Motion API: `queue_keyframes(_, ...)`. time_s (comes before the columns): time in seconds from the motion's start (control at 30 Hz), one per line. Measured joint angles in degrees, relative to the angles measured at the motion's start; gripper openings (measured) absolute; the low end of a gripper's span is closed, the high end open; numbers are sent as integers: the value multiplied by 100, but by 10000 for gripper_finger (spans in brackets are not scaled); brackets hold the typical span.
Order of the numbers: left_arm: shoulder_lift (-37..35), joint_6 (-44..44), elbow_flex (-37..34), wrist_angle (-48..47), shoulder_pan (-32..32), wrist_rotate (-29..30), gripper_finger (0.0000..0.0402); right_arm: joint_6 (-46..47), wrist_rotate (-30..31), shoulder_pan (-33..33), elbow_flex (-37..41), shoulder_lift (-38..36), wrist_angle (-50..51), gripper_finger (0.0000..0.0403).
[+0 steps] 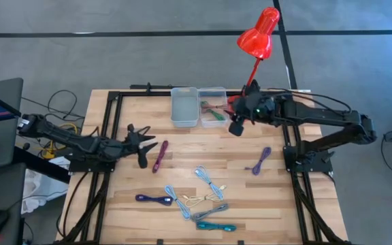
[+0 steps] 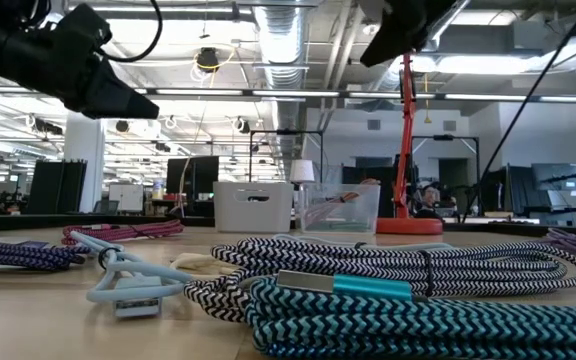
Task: Pick & Place USB Port
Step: Put the black and pink charger cable into the gray bin
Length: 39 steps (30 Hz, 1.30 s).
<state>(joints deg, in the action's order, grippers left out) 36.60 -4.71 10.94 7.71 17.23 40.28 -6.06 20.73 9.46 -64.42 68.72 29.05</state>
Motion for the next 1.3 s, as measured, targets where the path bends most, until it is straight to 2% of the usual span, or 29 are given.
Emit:
queue_keyframes(0.23,21,-14,-2,2,0,-1,129,23,-129,-519,83,-476,220,133)
queue_keyframes(0.33,21,-116,-50,15,0,2,125,88,-127,-692,591,-941,-118,130)
queue_keyframes(0.5,23,-389,-210,2,0,22,125,441,-124,-855,1856,-2034,-925,128)
queue_keyframes(0.67,21,-480,-234,25,0,27,127,770,-123,-1073,2788,-3078,-1174,129)
queue_keyframes(0.8,27,-578,-234,26,-1,46,127,772,-127,-1396,3287,-3683,-1239,127)
queue_keyframes(1.0,32,-1193,-234,0,-45,465,136,767,-122,-1950,4025,-4553,-1795,123)
queue_keyframes(1.17,195,-1795,-234,-27,-223,254,166,935,97,-2256,4551,-5160,-1939,122)
queue_keyframes(1.3,641,-2312,-234,-35,-350,-77,183,1003,199,-2442,4827,-5500,-1955,122)
